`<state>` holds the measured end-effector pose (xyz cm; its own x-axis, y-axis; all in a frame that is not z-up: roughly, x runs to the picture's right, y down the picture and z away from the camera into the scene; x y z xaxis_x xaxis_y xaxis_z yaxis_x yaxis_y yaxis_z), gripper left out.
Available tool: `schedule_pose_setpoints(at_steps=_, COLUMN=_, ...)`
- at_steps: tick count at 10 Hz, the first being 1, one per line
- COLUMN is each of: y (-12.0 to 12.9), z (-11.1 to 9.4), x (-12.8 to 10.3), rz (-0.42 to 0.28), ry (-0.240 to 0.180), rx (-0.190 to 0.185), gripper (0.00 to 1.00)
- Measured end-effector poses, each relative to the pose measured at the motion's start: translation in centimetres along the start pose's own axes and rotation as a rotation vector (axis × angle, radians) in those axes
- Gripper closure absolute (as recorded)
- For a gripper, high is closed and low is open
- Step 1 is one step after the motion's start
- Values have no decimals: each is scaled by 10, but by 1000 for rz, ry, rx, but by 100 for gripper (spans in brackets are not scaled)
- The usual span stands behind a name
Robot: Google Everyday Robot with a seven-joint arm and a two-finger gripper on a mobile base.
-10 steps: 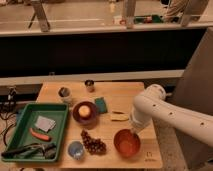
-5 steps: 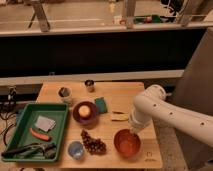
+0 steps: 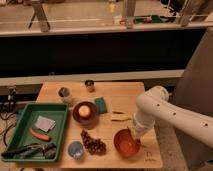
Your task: Place fork in red bowl
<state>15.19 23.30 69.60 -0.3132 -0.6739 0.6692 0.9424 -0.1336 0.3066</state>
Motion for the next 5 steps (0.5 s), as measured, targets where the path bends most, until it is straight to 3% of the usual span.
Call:
schedule_pose_setpoints(at_steps=3, y=-8, z=-5, x=-13, rz=-211, ry=-14, rx=40, gripper=100)
schedule_pose_setpoints(at_steps=5, y=-17, z=-2, x=-15, rz=-299, ry=-39, rx=62, gripper=100)
